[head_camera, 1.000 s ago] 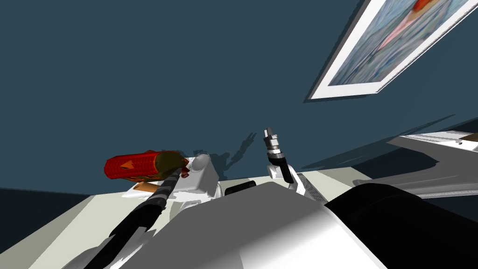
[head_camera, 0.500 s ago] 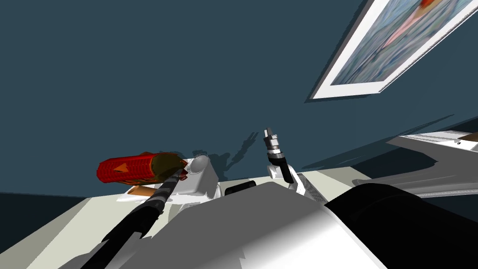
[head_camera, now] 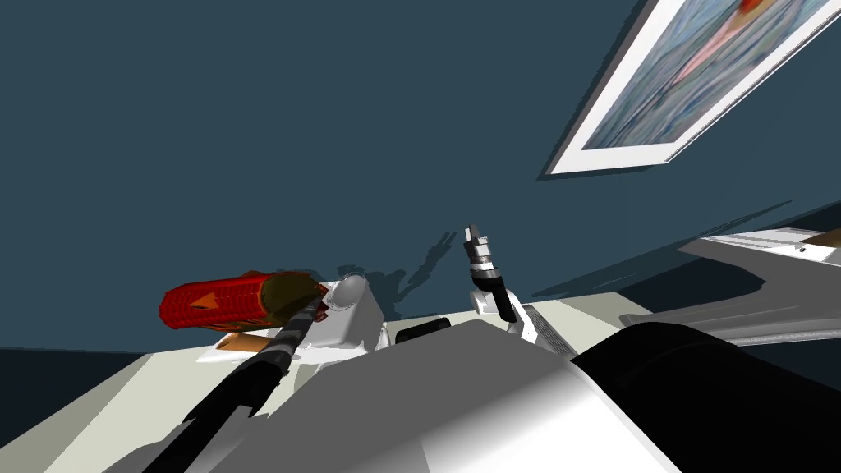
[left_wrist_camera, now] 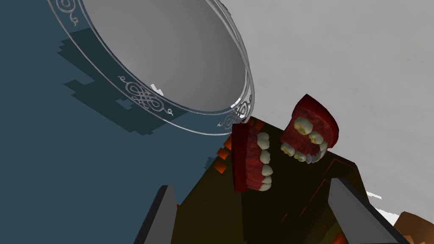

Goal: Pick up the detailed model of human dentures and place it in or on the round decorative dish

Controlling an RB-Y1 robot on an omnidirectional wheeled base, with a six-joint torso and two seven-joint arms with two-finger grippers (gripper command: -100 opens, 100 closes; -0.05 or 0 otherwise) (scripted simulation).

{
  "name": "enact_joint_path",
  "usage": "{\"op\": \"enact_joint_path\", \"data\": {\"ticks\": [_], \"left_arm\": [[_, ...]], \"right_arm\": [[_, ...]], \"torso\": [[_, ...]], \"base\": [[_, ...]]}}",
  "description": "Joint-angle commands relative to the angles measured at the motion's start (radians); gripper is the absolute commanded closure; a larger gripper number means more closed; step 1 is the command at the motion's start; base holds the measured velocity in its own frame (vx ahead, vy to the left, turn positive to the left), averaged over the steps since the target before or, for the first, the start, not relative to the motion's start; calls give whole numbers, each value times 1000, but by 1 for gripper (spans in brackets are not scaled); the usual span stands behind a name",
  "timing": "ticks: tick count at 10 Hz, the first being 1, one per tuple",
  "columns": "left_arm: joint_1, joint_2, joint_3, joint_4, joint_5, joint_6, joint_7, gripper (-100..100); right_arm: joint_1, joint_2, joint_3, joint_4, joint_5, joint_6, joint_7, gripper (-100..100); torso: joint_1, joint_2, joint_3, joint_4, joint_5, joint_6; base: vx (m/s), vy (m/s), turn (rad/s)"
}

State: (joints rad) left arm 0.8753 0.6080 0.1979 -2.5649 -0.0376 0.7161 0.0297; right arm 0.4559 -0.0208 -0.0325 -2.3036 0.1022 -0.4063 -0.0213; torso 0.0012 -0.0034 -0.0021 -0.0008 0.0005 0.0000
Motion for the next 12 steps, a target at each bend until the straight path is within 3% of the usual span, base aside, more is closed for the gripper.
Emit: {"op": "enact_joint_path", "data": {"ticks": [1,2,6,7,8,9,10,11,12], "left_arm": [[0,0,0,0,0,0,0,-100],[-1,0,0,2,0,-2,0,100],[-1,0,0,1,0,-2,-1,100],[-1,0,0,1,0,-2,-1,0],[18,2,0,-29,-2,7,2,100],[9,3,2,-16,1,2,1,100],[11,3,2,-18,1,4,1,0],[-34,2,16,27,13,-3,5,100],[-62,2,22,52,21,-7,8,100]], "right_arm": [[0,0,0,0,0,0,0,0],[0,0,0,0,0,0,0,0],[0,0,0,0,0,0,0,0],[0,0,0,0,0,0,0,0],[0,0,0,0,0,0,0,0],[0,0,0,0,0,0,0,0],[0,0,0,0,0,0,0,0],[0,0,0,0,0,0,0,0],[0,0,0,0,0,0,0,0]], "torso": [[0,0,0,0,0,0],[-1,1,1,0,0,0],[-1,3,2,1,0,0],[-1,3,2,1,0,0],[-1,3,2,1,0,0],[-2,6,3,1,0,-1],[-1,5,3,1,0,0],[-1,4,2,1,0,0],[-2,7,4,1,0,-1]], "base": [[24,9,-7],[0,0,0],[0,0,0],[0,0,0],[-43,-6,60],[-28,-5,19],[0,0,0],[-81,-43,111],[-111,-78,158]]}}
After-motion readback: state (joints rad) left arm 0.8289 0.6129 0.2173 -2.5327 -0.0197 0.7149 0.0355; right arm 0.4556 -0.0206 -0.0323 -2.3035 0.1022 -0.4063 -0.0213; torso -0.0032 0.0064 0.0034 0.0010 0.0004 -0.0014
